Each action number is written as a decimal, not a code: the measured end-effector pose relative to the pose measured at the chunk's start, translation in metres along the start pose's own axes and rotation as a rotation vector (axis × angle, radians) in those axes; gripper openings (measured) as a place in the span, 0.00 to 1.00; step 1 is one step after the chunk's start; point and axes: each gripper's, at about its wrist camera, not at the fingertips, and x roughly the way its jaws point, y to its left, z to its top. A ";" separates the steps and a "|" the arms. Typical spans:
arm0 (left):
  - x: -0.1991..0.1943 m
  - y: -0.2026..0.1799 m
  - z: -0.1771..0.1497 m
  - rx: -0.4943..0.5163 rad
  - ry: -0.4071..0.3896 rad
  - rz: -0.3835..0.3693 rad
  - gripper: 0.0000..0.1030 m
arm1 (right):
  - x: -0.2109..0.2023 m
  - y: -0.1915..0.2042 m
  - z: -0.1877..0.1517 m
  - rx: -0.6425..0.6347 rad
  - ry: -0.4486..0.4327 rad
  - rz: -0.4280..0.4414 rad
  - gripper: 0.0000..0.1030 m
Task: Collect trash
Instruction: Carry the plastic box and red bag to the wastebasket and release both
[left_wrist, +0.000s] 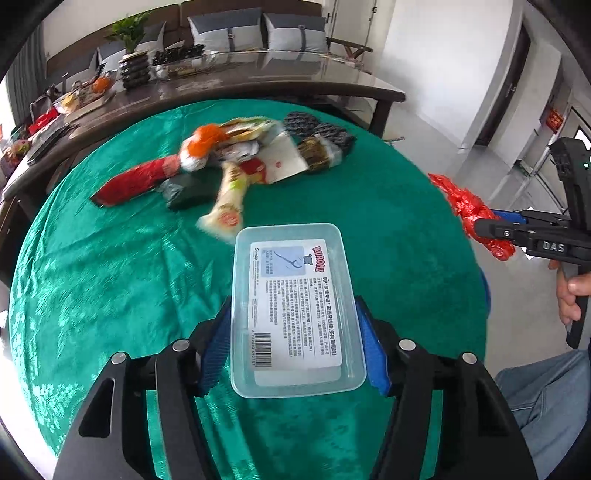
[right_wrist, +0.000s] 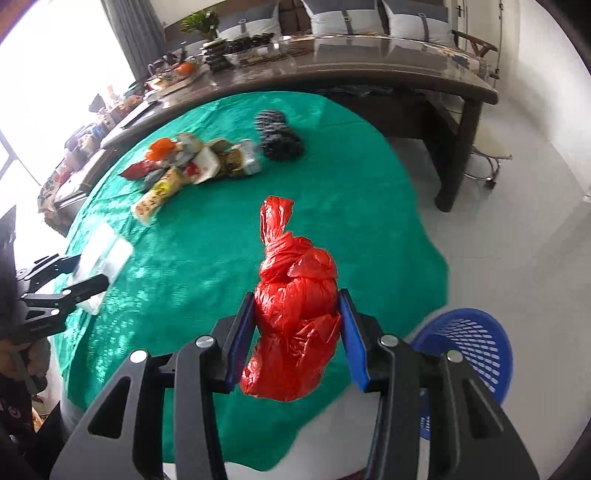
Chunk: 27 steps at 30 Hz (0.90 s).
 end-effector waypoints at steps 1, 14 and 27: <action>0.002 -0.015 0.007 0.018 -0.005 -0.029 0.59 | -0.001 -0.017 -0.002 0.024 0.014 -0.025 0.42; 0.079 -0.236 0.061 0.246 0.026 -0.283 0.60 | 0.012 -0.210 -0.066 0.335 0.080 -0.199 0.42; 0.211 -0.336 0.053 0.302 0.149 -0.319 0.60 | 0.019 -0.268 -0.100 0.459 0.085 -0.158 0.42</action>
